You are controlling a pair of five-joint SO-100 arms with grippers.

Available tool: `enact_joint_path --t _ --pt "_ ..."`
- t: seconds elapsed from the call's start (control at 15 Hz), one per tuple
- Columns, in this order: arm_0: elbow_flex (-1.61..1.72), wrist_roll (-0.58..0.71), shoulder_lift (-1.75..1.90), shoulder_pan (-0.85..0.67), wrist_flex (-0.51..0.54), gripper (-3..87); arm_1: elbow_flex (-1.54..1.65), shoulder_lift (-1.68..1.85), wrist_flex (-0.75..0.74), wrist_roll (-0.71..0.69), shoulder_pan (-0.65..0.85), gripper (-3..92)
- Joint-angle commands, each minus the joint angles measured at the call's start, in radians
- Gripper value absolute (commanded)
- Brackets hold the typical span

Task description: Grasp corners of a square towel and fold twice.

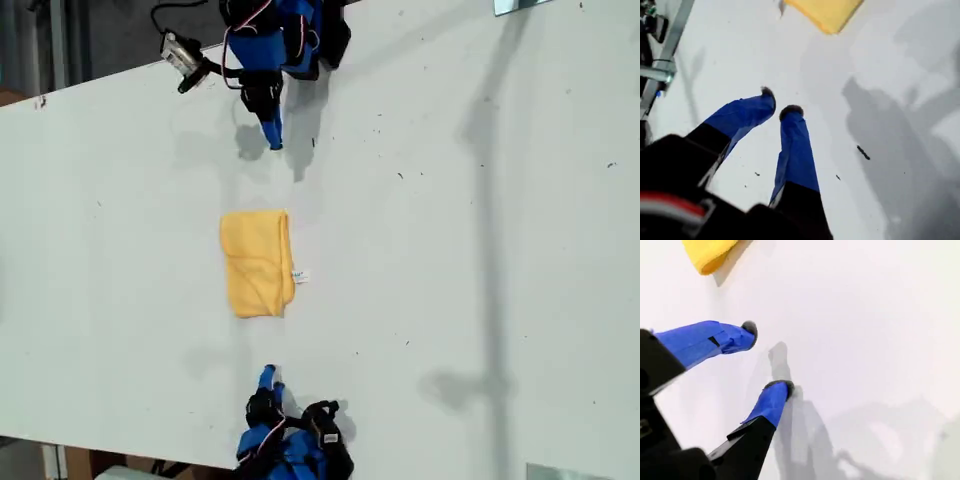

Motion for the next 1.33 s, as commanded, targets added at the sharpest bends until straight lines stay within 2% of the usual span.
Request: enact_joint_path --t 0.0,0.13,0.27,0.4,0.53,0.6,0.67,0.8,0.93,1.07,1.2,1.27 --pt "-0.002 -0.008 0.172 -0.021 0.080 18.0 -0.167 -0.336 -0.170 -0.025 -0.023 4.3" --pt "-0.026 0.005 0.034 -0.040 0.002 17.5 -0.480 -0.962 -0.319 -0.092 -0.063 4.2" --pt "-0.040 0.006 -0.034 -0.041 -0.034 17.3 -0.870 -1.447 -0.301 -0.195 -0.058 10.0" --pt "-0.040 0.005 -0.034 -0.041 -0.034 17.2 -1.258 -1.767 -0.178 -0.256 -0.040 10.6" --pt "-0.041 0.009 -0.044 -0.040 -0.040 17.2 -1.730 -2.097 0.025 -0.319 -0.015 6.3" --pt "-0.043 0.009 -0.054 -0.038 -0.043 17.2 -1.859 -2.184 0.067 -0.333 0.003 6.9" --pt "-0.043 0.009 -0.058 -0.037 -0.046 17.2 -1.865 -2.191 0.052 -0.334 0.025 7.0" --pt "-0.044 0.008 -0.069 -0.038 -0.054 17.2 -1.867 -2.177 0.052 -0.334 0.069 22.9" --pt "-0.048 0.005 -0.080 -0.038 -0.061 17.2 -1.864 -2.174 0.017 -0.327 0.086 6.7" --pt "-0.049 0.005 -0.087 -0.038 -0.066 17.2 -1.864 -2.186 -0.037 -0.328 0.091 11.7" --pt "-0.055 0.005 -0.123 -0.037 -0.083 17.2 -1.864 -2.209 -0.107 -0.318 0.089 25.1" --pt "-0.060 0.005 -0.138 -0.037 -0.092 17.2 -1.881 -2.233 -0.144 -0.318 0.083 25.7"
